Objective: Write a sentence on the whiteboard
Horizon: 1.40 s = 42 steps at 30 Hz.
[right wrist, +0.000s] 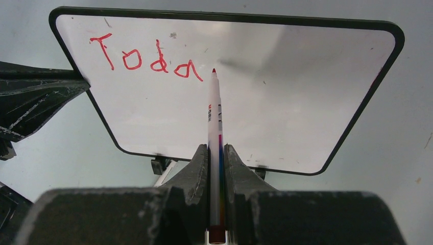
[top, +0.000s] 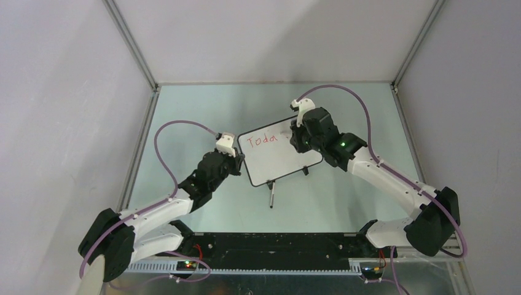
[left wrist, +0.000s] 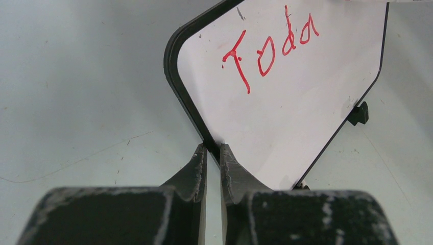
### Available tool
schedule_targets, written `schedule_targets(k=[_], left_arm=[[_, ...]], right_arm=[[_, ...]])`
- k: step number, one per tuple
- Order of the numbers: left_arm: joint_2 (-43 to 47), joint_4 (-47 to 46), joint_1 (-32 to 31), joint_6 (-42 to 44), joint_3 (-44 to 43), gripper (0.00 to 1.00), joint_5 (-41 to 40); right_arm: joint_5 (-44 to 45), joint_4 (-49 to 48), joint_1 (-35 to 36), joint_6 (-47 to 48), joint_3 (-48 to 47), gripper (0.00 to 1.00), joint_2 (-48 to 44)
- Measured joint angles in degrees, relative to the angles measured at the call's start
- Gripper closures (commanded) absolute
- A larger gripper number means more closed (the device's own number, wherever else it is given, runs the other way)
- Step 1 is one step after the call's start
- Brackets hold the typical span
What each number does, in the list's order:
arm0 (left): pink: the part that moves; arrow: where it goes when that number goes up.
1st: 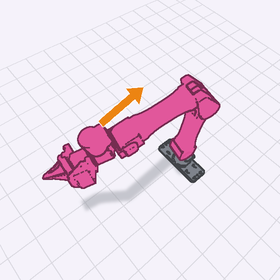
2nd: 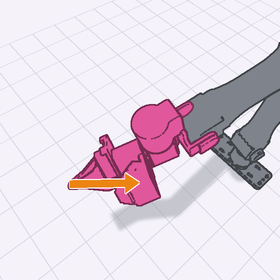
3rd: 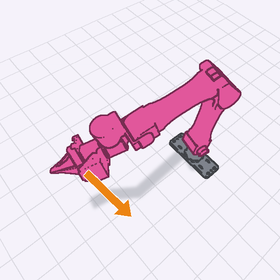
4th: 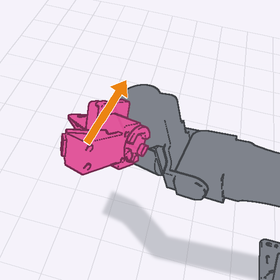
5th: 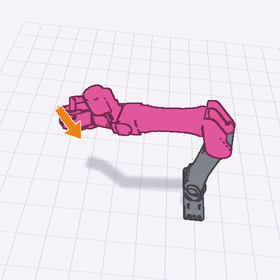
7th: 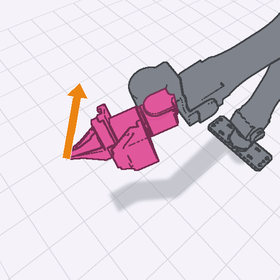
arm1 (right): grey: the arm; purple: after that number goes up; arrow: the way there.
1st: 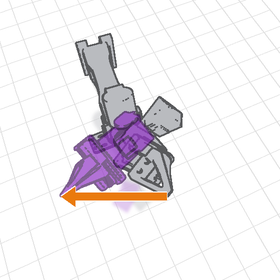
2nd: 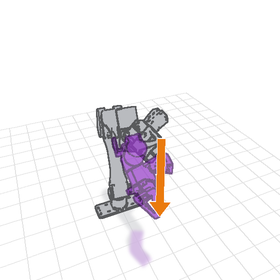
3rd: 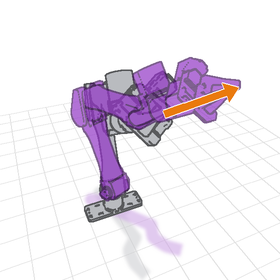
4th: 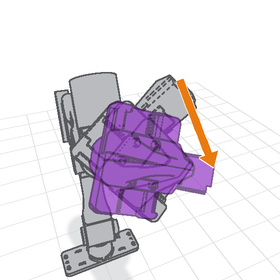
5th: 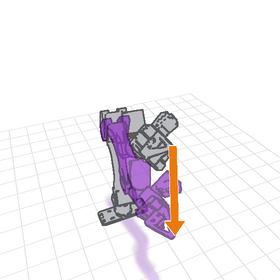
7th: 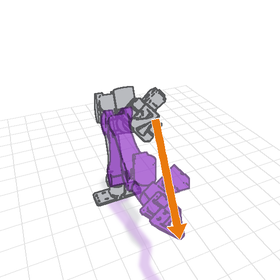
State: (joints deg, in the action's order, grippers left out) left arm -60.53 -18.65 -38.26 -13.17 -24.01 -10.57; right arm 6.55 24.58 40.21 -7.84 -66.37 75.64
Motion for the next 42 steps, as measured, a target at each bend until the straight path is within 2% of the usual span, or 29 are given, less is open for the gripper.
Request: schedule_targets(k=[42], left_arm=[[0.33,0.96,-1.01,1.51,0.00,0.97,-1.31]], right_arm=[[0.76,1.64,0.00,0.63,-2.67,1.00,3.87]])
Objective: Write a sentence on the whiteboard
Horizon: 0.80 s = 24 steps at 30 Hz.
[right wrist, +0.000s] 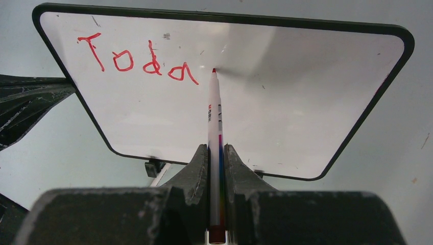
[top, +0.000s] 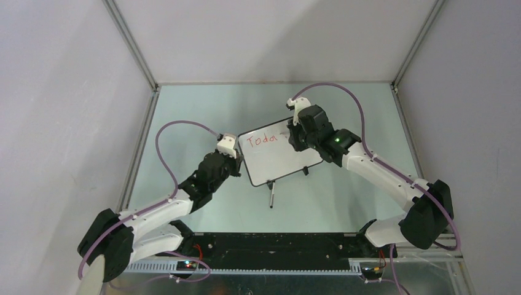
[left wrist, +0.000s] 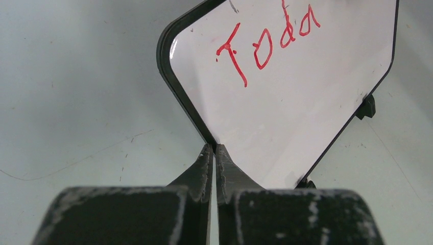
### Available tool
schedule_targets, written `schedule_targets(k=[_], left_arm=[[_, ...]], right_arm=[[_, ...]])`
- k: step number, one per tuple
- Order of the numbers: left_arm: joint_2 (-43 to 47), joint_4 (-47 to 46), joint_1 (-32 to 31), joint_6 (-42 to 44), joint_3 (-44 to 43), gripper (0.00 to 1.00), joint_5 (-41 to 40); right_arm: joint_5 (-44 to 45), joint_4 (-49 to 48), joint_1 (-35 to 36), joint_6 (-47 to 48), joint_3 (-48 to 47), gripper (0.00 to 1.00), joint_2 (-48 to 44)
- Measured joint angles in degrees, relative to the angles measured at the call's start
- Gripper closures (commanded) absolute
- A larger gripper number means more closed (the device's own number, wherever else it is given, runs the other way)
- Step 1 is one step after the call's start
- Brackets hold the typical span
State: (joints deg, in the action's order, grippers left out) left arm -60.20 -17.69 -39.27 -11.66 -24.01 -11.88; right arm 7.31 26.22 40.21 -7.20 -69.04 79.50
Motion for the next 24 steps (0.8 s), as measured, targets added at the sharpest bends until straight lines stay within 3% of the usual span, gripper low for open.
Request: schedule_targets(k=[24], left_arm=[[0.63,0.81,-0.39,0.20,0.00,0.95,0.02]], right_arm=[[0.42,2.43,0.00,-0.02,0.00,1.00,0.00]])
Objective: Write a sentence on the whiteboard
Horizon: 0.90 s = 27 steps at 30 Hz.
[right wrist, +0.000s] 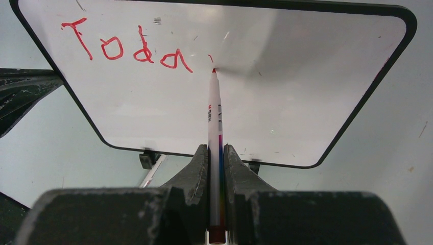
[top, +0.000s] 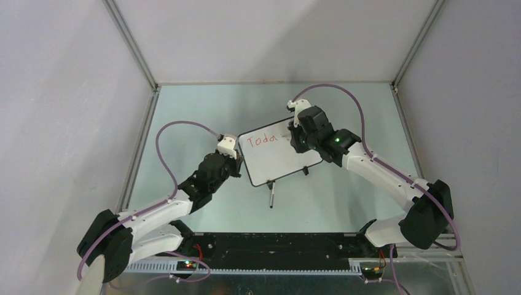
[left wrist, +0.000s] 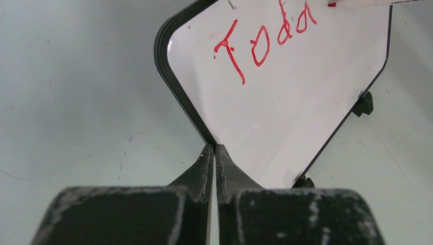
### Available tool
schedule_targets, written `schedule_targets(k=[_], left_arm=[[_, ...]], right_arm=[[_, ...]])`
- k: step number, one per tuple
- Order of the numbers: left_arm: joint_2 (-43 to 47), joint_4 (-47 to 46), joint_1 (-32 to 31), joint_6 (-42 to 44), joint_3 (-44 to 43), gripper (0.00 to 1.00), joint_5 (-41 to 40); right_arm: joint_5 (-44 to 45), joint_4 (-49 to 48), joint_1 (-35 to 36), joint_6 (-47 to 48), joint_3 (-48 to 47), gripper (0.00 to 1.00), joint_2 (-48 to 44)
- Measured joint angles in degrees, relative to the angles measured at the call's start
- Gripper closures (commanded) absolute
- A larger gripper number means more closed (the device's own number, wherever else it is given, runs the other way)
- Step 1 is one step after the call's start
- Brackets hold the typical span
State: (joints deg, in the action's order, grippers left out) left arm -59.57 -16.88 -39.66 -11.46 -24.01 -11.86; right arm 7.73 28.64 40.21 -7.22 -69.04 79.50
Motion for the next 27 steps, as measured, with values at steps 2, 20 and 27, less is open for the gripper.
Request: schedule_targets(k=[2,20,27], left_arm=[[0.00,0.00,0.00,0.00,0.00,0.91,0.00],[0.50,-0.11,-0.20,-0.20,0.00,0.64,1.16],[-0.17,-1.68,0.15,-0.81,0.00,0.63,2.34]], right_arm=[[-0.04,-0.04,0.02,0.00,0.00,1.00,0.00],[-0.66,-1.20,1.84,0.31,-1.05,1.00,-0.04],[-0.66,-1.38,1.84,0.44,-1.51,1.00,-0.04]])
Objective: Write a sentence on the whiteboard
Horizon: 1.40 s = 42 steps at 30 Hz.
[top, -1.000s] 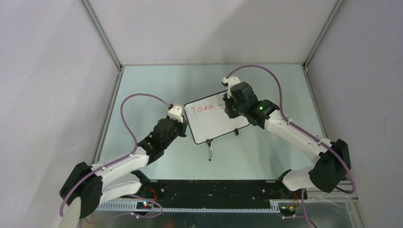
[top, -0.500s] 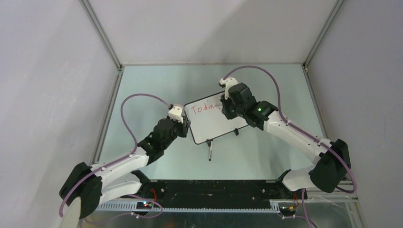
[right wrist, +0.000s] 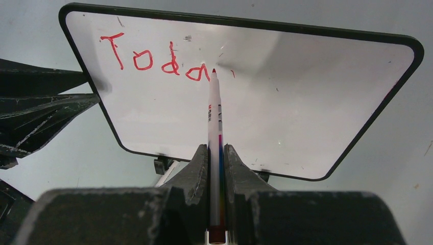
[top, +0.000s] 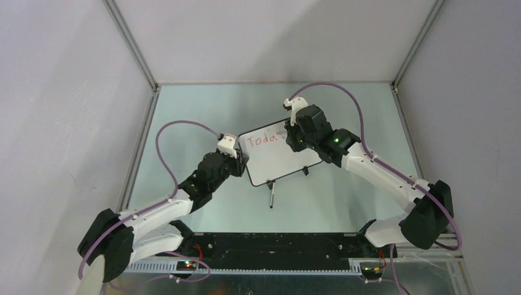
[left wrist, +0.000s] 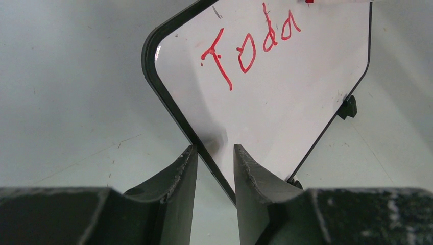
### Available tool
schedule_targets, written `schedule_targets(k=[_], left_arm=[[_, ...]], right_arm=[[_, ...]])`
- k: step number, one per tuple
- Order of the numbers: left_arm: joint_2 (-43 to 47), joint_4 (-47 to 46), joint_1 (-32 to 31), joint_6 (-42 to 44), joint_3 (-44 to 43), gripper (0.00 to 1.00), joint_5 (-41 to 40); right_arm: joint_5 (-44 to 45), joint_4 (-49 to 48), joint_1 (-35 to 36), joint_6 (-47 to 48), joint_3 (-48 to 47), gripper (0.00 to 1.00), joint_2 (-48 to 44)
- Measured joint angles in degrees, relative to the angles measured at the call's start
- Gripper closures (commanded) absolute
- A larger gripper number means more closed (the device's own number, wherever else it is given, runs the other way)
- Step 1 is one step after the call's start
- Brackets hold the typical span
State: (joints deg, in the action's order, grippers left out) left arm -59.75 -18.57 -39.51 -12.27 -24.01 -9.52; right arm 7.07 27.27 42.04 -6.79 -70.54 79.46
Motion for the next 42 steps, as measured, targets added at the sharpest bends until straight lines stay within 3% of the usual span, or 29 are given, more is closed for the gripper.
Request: schedule_targets(k=[16,26,34,42], left_arm=[[-2.14,-0.83,3.72,-2.78,0.00,0.59,5.92],[-2.97,-2.23,5.90,-3.89,0.00,0.62,10.10],[-4.90,-3.26,7.32,-5.33,0.00,0.56,13.44],[-5.73,-3.65,8.00,-5.90,0.00,0.70,14.91]], right_arm=[[-0.02,0.00,0.00,0.02,-0.11,1.00,0.79],[-0.04,0.00,0.00,0.02,-0.11,1.00,0.83],[-0.04,0.00,-0.02,0.02,-0.11,1.00,0.85],[-0.04,0.00,-0.17,0.02,-0.11,1.00,1.07]])
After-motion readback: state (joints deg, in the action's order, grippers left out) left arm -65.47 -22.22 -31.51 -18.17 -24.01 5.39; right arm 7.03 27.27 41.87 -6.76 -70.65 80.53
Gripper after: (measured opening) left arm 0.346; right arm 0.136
